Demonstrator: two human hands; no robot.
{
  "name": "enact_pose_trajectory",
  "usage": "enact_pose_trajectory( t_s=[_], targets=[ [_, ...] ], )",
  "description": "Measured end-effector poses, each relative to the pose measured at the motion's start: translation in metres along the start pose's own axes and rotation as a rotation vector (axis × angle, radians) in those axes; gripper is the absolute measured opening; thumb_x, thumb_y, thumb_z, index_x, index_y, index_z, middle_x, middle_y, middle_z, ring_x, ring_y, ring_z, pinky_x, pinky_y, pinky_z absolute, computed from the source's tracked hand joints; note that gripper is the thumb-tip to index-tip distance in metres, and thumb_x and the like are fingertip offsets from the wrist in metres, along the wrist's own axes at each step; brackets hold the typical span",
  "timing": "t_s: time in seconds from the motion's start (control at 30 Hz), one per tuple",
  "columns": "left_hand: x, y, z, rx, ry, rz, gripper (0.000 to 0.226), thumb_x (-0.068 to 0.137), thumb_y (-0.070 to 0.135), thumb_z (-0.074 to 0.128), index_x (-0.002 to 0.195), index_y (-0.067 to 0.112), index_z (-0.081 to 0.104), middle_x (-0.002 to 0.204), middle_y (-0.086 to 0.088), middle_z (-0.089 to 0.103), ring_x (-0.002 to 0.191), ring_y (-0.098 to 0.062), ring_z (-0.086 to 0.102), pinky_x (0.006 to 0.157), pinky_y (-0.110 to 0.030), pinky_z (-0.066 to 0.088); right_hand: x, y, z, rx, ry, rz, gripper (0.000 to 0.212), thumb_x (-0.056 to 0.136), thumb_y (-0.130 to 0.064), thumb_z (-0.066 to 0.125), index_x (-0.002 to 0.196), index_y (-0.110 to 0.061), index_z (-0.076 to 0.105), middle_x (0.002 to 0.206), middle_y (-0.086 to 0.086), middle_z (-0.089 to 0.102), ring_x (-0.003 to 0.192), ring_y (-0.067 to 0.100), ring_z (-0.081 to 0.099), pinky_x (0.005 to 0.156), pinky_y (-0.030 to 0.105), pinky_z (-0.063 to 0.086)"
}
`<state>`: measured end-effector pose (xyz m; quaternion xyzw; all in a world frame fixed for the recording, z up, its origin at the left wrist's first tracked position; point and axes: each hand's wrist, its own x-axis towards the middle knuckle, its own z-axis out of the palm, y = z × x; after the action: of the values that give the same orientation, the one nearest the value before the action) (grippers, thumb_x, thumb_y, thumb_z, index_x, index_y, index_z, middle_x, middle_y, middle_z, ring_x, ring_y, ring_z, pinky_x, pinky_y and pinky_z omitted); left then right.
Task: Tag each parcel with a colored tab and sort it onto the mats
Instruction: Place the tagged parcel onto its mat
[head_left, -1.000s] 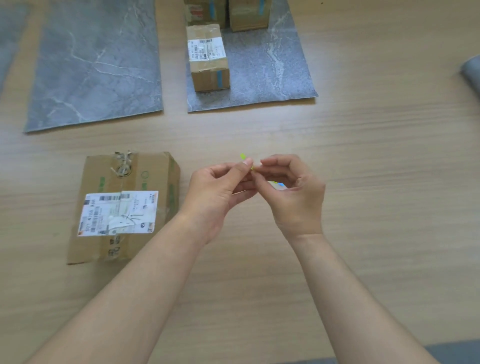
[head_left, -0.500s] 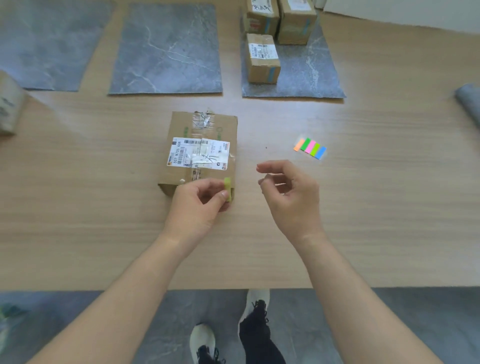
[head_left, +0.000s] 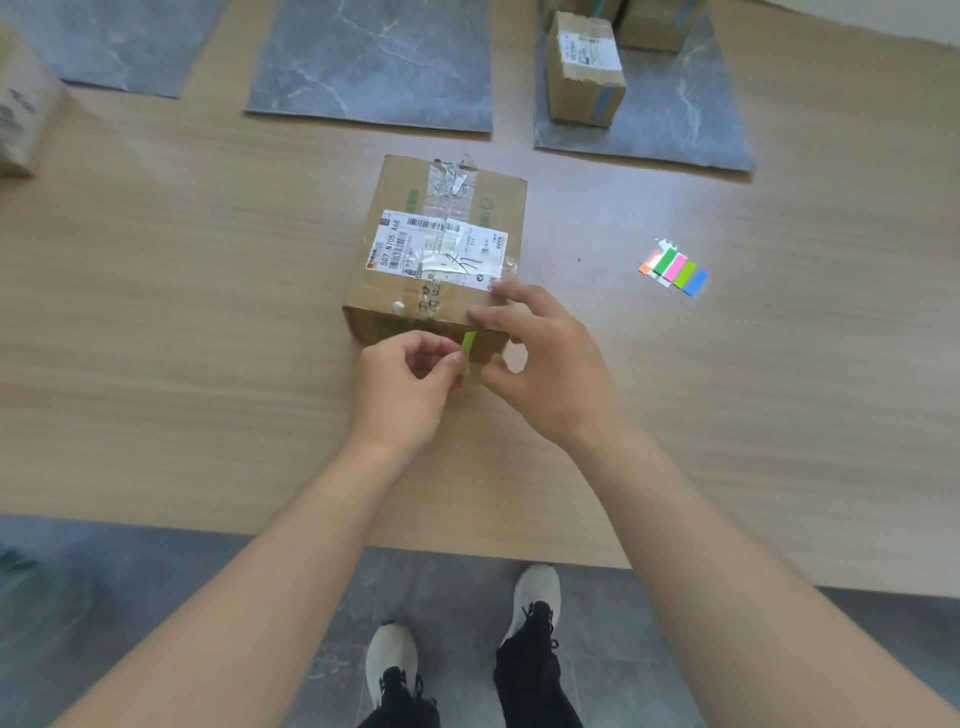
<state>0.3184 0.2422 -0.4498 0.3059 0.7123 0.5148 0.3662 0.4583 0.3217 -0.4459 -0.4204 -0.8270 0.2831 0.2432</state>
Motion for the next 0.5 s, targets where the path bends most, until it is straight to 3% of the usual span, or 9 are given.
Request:
enact_pose_trajectory(
  t_s=[0.13,0.23,0.4,0.5],
  targets=[
    [0.005,-0.008,0.007,-0.005,0.017,-0.018,0.007,0.087,0.006,0.075,0.082,0.011,0.074,0.073,-0.008,0.074,0.07,-0.024,0.074,0.077,-0.046,0.062,-0.002,0.01,0.007,0.039,0.088,-0.057,0.036,0.078,-0.035,0.076,0.114,-0.031,0.077,0.139,-0.013,0.058,0.095,0.012,0.065,0.068,0.042,0.058],
    [0.009,-0.007,0.008,-0.026,0.029,-0.024,0.007,0.086,0.007,0.076,0.081,0.01,0.074,0.073,-0.009,0.074,0.071,-0.023,0.075,0.078,-0.045,0.062,0.004,0.013,0.014,0.066,0.155,-0.071,0.021,0.081,-0.032,0.082,0.102,-0.027,0.08,0.129,-0.01,0.061,0.086,0.013,0.062,0.065,0.043,0.057],
    [0.013,-0.007,0.008,0.006,0.035,-0.016,0.008,0.084,0.009,0.079,0.078,0.012,0.075,0.069,-0.004,0.074,0.069,-0.021,0.074,0.076,-0.043,0.062,0.013,0.015,0.024,0.006,0.261,-0.092,0.012,0.081,-0.029,0.083,0.084,-0.019,0.077,0.12,-0.001,0.064,0.1,0.026,0.063,0.069,0.043,0.056],
    [0.015,-0.007,0.001,0.191,0.045,0.045,0.006,0.079,0.017,0.082,0.076,0.02,0.078,0.066,0.007,0.073,0.063,-0.006,0.068,0.068,-0.026,0.056,0.013,0.016,0.027,0.013,0.306,-0.114,0.016,0.075,-0.02,0.087,0.082,-0.013,0.074,0.119,0.005,0.064,0.104,0.031,0.061,0.075,0.043,0.055]
  ],
)
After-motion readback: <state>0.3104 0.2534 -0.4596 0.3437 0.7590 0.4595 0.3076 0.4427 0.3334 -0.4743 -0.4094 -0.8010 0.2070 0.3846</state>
